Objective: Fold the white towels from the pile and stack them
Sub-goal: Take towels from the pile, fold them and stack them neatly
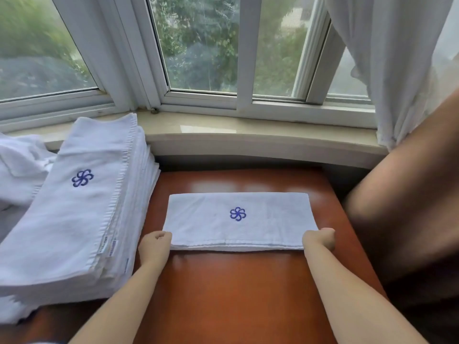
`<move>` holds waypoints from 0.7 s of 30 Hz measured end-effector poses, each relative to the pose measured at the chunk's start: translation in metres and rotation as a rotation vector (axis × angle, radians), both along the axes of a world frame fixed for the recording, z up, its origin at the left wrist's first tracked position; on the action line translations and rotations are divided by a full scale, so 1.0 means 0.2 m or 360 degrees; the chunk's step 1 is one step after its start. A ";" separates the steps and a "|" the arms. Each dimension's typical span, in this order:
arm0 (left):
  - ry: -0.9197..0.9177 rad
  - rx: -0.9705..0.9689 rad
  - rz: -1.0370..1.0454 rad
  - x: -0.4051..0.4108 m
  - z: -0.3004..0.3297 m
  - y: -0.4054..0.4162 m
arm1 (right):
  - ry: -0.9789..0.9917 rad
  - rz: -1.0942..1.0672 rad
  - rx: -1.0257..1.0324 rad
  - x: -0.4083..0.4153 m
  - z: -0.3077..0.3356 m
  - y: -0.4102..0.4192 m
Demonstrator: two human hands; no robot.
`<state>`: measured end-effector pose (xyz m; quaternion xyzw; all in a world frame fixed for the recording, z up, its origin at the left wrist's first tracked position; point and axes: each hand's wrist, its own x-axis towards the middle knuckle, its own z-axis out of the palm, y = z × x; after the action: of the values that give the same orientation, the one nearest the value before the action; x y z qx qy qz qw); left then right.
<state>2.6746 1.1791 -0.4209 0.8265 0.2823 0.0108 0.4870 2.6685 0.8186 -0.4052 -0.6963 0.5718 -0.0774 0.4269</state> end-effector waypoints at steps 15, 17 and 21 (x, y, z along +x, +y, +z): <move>0.0483 0.0318 -0.0020 0.09 -0.04 -0.03 | 0.0421 0.0247 -0.0193 -0.01 -0.09 0.01; 0.0564 0.0148 -0.0055 0.15 -0.02 -0.03 | 0.0438 0.0265 -0.0146 0.02 -0.08 -0.01; 0.0633 -0.0044 -0.0028 0.28 0.00 0.02 | 0.0486 0.0375 -0.0071 0.10 -0.06 -0.07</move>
<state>2.7312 1.1833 -0.4207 0.8080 0.3657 -0.1608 0.4332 2.6892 0.8044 -0.4175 -0.7713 0.5427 0.0670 0.3257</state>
